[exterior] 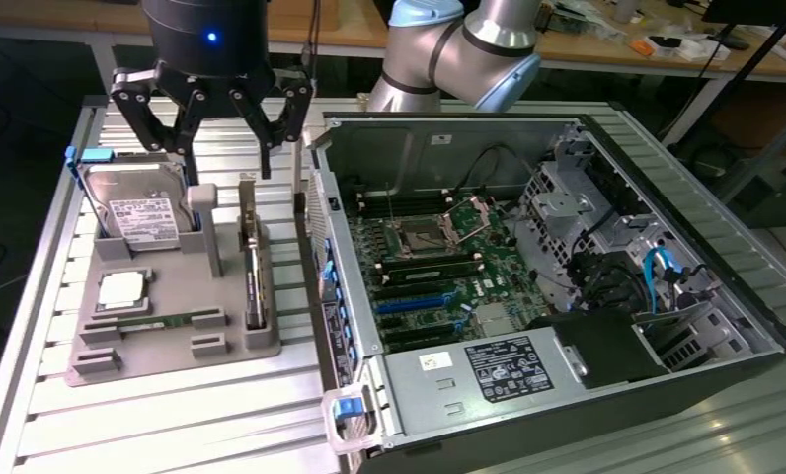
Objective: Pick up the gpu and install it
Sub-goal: 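Pick up the gpu and move the gpu toward the slot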
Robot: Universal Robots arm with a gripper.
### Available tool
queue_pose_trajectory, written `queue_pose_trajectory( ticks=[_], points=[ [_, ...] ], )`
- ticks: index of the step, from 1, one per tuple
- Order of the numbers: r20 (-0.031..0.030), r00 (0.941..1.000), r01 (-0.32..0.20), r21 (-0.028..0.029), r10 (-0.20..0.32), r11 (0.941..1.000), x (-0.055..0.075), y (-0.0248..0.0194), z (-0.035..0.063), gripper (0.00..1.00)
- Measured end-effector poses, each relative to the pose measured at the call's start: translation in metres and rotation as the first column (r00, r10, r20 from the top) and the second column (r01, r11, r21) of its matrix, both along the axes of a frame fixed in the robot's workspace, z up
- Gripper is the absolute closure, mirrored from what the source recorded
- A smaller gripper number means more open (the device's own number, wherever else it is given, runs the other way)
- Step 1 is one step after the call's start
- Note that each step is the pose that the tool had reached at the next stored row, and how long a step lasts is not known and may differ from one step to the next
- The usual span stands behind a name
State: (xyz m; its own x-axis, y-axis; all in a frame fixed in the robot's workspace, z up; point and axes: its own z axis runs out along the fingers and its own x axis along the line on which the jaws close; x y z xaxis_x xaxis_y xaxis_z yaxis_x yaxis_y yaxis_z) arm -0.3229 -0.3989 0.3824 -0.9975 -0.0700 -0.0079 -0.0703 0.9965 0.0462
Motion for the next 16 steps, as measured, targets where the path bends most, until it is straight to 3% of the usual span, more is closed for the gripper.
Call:
queue_pose_trajectory(
  ticks=[6,10,16],
  points=[
    [0.0,1.0,0.0,0.0,0.0,1.0,0.0,0.0,-0.0115,0.34],
    [0.0,1.0,0.0,0.0,0.0,1.0,0.0,0.0,-0.0277,0.34],
    [-0.0001,1.0,0.0,0.0,0.0,1.0,0.0,0.0,-0.038,0.34]
  ],
)
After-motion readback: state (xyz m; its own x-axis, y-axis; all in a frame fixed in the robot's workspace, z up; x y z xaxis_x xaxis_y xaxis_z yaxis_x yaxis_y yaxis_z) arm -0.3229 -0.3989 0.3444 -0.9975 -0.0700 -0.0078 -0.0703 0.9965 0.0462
